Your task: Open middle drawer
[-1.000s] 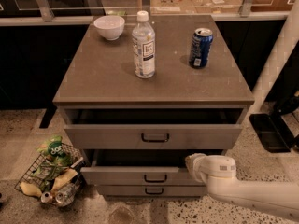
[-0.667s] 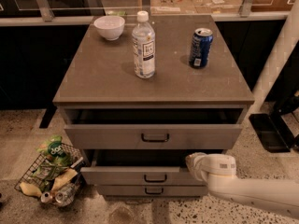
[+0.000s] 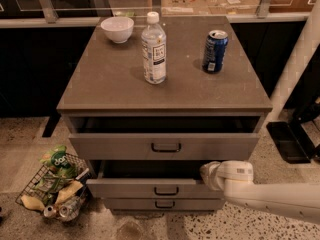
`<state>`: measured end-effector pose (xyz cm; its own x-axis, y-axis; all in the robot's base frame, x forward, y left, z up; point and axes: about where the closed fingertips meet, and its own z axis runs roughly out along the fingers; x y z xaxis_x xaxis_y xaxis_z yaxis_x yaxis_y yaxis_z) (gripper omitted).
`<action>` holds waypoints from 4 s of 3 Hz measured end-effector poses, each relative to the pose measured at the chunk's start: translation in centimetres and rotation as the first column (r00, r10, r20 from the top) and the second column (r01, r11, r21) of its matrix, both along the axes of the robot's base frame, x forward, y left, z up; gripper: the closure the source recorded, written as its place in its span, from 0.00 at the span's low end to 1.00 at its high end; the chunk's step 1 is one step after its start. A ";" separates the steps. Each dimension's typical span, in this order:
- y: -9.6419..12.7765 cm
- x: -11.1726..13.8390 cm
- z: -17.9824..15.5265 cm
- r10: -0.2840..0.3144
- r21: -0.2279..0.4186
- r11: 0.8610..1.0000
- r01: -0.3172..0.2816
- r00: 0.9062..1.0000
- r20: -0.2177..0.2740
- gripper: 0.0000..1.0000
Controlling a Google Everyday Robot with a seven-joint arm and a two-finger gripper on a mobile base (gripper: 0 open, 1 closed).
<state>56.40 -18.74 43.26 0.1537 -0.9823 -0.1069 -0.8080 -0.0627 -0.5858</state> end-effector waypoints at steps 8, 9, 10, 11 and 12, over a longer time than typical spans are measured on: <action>0.5 -7.5 -0.8 -0.043 -0.066 0.998 0.024 0.951 -0.306 1.00; 0.8 -7.6 -2.9 -0.040 -0.028 0.999 0.032 0.942 -0.333 1.00; 1.2 -9.3 -4.9 -0.061 -0.026 0.998 0.055 0.917 -0.394 1.00; 1.2 -9.3 -4.9 -0.061 -0.026 0.998 0.055 0.917 -0.395 1.00; 0.7 -12.4 -4.6 -0.114 -0.054 0.993 0.101 0.890 -0.442 1.00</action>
Offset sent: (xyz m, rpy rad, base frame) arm -0.0664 -0.0125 0.0214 -0.2159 0.3051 -0.0261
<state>44.04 -18.05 38.69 -0.0096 -0.9939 -0.1103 -0.9861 0.0277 -0.1641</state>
